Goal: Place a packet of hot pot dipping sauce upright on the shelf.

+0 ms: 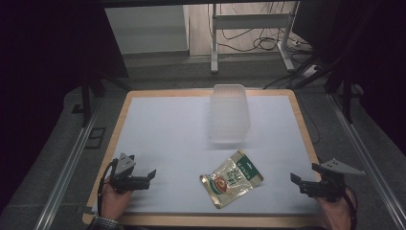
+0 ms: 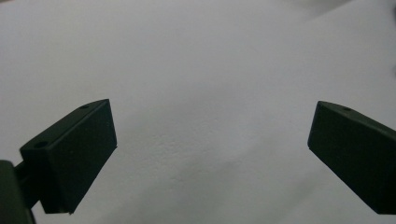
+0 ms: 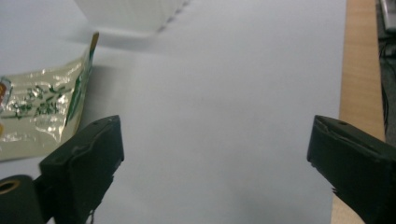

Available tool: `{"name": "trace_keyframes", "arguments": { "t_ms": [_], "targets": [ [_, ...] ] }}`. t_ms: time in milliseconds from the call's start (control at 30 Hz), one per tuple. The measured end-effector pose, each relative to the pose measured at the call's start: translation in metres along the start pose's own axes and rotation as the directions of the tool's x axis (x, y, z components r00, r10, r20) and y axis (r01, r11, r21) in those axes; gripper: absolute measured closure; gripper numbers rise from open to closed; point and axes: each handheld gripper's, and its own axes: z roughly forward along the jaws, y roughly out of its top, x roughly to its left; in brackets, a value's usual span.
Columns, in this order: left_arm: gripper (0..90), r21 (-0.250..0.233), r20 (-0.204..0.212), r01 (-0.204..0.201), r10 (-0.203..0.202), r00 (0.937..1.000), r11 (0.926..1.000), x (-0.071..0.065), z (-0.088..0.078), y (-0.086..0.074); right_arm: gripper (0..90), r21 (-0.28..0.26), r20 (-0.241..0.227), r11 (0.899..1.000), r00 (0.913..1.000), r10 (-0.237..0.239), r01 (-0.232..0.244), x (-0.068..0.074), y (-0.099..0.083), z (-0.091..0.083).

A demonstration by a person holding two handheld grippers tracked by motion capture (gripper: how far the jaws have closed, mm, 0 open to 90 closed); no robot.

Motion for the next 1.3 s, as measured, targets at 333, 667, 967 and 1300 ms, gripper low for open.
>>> {"name": "trace_keyframes", "arguments": {
  "t_ms": [333, 667, 967, 1300],
  "targets": [
    [0.1, -0.02, 0.055, -0.001, 0.002, 0.9985, 0.9998, -0.003, -0.008, -0.005, 0.8, 0.045, 0.0, 0.994, 0.9949, -0.1, 0.1, 0.011, 0.001, 0.006],
    [0.7, -0.042, 0.078, -0.001, 0.004, 0.9969, 0.9991, -0.002, -0.011, -0.008, 1.1, 0.084, -0.035, 0.989, 0.9927, -0.116, 0.118, 0.014, 0.001, 0.01],
    [0.9, -0.033, 0.085, -0.017, 0.02, 0.9961, 0.9993, -0.004, -0.005, -0.006, 3.4, 0.087, -0.035, 0.991, 0.9945, -0.099, 0.102, 0.013, 0.0, 0.009],
    [0.6, -0.013, 0.087, -0.018, 0.019, 0.996, 0.9997, -0.005, -0.003, -0.006, 2.2, 0.087, -0.028, 0.991, 0.9947, -0.099, 0.101, 0.016, 0.002, 0.011]
  ]
}}
